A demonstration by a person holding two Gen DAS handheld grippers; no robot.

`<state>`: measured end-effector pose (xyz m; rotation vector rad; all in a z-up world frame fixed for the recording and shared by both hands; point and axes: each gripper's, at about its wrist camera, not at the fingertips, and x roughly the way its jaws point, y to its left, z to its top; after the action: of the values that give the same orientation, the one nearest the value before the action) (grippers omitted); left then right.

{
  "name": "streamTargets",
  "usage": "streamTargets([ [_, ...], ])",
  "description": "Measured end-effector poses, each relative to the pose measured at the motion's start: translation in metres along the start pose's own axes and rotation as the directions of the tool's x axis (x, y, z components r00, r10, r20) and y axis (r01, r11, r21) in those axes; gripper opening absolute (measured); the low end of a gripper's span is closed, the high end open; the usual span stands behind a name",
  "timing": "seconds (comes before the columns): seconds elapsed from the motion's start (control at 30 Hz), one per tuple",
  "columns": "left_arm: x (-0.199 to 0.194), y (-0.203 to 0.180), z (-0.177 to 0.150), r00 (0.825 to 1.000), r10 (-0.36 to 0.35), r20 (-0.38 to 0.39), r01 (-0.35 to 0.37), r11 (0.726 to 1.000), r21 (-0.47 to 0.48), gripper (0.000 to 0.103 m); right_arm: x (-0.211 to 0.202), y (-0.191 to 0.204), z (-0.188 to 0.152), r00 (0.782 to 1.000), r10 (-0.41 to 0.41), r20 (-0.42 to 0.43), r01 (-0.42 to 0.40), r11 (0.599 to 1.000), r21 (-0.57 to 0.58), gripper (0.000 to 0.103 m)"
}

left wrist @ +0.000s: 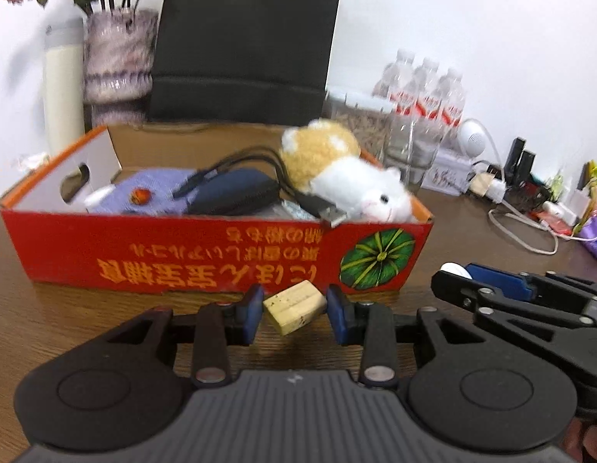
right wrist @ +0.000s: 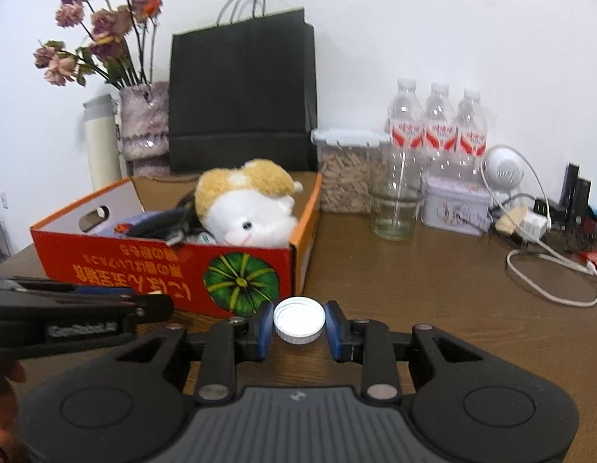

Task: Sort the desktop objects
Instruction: 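Grasp yellow cork block with left tool while right tool grasps white cap, then carry cork block in left tool and white cap in right tool over box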

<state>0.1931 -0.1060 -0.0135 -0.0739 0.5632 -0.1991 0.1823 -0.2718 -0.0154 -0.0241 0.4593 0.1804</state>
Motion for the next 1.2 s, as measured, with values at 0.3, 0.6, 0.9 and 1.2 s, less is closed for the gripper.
streamTargets([
  [0.3, -0.031, 0.02, 0.018, 0.995, -0.027, 0.094, 0.026, 1.0, 0.003, 0.036, -0.021, 0.018, 0.014, 0.997, 0.035, 0.067, -0.036, 0.999, 0.005, 0.027],
  [0.6, -0.045, 0.054, 0.035, 0.987, -0.008, 0.159, 0.009, 1.0, -0.009, 0.036, -0.022, 0.057, 0.036, 0.987, 0.086, 0.137, -0.086, 0.996, -0.006, 0.027],
  [0.9, -0.04, 0.091, 0.054, 0.979, 0.035, 0.2, -0.03, 0.999, -0.025, 0.036, 0.012, 0.095, 0.056, 0.98, 0.129, 0.152, -0.13, 0.992, -0.002, 0.027],
  [1.2, -0.005, 0.105, 0.067, 0.974, 0.088, 0.206, -0.092, 0.996, 0.008, 0.036, 0.056, 0.109, 0.074, 0.979, 0.128, 0.16, -0.125, 0.992, -0.025, 0.027],
])
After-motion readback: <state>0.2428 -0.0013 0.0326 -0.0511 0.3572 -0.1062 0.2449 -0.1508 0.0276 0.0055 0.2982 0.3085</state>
